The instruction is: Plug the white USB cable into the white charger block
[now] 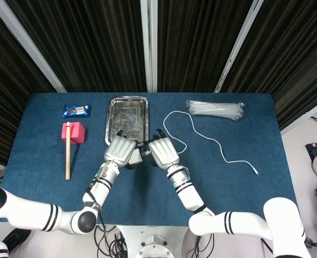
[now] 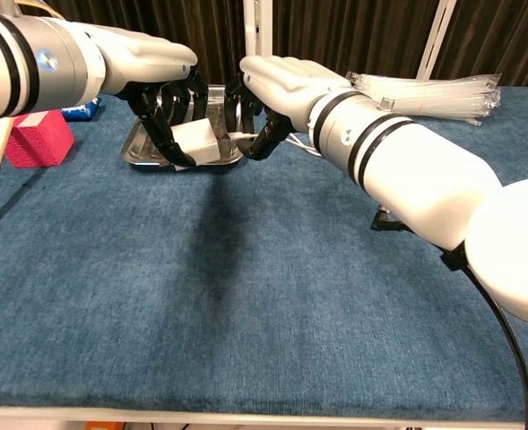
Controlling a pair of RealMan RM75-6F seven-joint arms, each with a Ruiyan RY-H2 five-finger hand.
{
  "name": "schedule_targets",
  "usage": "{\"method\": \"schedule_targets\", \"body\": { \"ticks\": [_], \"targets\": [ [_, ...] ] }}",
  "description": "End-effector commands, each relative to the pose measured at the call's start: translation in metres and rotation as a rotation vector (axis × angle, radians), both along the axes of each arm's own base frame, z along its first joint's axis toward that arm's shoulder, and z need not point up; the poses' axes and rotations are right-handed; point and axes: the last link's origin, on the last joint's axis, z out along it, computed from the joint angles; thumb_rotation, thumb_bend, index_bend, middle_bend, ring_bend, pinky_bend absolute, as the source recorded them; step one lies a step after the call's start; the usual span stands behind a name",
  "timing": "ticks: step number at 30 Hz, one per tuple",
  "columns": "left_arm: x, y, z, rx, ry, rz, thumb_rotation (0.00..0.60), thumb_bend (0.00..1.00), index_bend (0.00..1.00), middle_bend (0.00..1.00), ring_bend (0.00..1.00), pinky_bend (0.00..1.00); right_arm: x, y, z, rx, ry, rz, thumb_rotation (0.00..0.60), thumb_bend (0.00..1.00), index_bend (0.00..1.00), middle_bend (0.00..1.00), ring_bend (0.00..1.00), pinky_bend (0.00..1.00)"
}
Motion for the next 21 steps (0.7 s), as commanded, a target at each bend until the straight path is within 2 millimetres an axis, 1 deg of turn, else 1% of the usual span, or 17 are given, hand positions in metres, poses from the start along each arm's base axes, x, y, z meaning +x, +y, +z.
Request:
{"method": "schedule_targets", "body": {
  "ticks": [1, 21],
  "targets": [
    [0.0006, 0.0003, -0.0005, -0.002, 0.003, 0.001, 0.508, 0.26, 0.49, 0.50, 0.35, 0.16, 0.0006, -0.0001, -0.0003, -0.002, 0.000, 0.001, 0.600, 0.43, 0.57, 0.51, 0.28, 0.11],
    [0.0078, 0.0055, -0.0039, -0.028, 0.002, 0.008, 0.518, 0.26, 0.49, 0.50, 0.35, 0.16, 0.0045, 0.0001, -0.0034, -0.013, 0.025, 0.022, 0.600, 0.44, 0.58, 0.51, 0.29, 0.09]
  ]
}}
